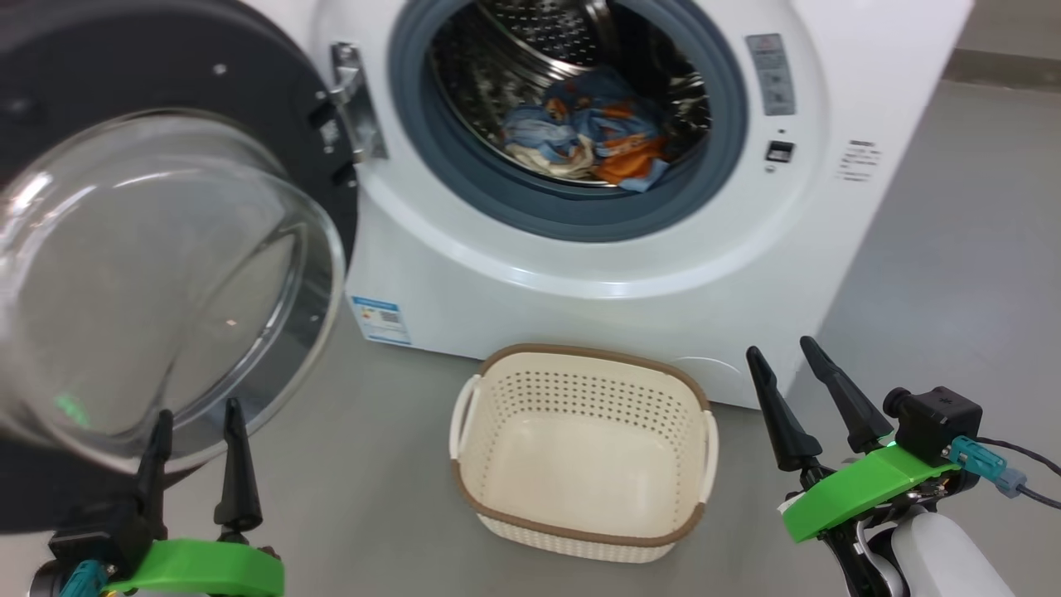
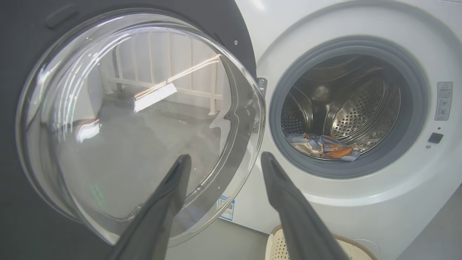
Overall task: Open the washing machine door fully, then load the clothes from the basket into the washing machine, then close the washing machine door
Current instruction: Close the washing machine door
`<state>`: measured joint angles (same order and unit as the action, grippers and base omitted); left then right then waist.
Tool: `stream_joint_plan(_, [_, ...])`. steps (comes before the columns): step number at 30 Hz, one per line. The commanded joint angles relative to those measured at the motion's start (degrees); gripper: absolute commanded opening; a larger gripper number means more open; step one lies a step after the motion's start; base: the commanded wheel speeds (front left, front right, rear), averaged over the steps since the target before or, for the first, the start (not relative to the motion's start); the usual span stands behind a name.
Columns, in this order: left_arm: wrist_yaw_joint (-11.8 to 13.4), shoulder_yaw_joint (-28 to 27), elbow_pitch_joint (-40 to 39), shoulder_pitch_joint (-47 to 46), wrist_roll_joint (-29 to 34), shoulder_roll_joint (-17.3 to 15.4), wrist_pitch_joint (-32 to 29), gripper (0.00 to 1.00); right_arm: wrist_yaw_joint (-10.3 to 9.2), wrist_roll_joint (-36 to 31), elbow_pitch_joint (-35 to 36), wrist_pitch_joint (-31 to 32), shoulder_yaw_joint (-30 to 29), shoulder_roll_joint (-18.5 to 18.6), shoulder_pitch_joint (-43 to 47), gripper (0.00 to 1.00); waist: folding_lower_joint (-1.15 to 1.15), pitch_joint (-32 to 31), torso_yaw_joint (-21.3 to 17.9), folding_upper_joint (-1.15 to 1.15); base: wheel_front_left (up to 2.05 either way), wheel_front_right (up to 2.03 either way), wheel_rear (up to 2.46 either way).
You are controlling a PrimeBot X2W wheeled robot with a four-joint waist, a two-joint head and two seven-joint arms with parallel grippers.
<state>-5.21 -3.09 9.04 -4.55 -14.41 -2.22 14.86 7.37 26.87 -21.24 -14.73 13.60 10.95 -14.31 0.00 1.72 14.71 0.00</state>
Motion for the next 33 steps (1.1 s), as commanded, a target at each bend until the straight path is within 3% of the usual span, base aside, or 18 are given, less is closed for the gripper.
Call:
stream_joint_plan(1, [0.6, -1.9, -1.2, -0.7, 0.5, -0.7, 0.1, 1.0, 0.12, 0.7, 1.2, -0.3, 1.4, 0.0, 0.3, 1.0, 0.0, -0.5, 3.0, 0.0, 0.0, 0.0, 0.0])
stream_joint_plan(11, [0.6, -1.7, -1.3, -0.4, 0.5, -0.7, 0.1, 1.0, 0.12, 0.8, 1.2, -0.3, 1.4, -0.4, 0.6, 1.0, 0.0, -0.9, 8.6, 0.0, 0.0, 0.0, 0.0])
stream_joint_plan(33, [1.1, -1.7, -1.4, -0.1, -0.1, -0.7, 0.1, 1.0, 0.12, 1.3, 1.2, -0.3, 2.6, 0.0, 0.6, 1.0, 0.0, -0.6, 12.2, 0.0, 0.0, 0.0, 0.0])
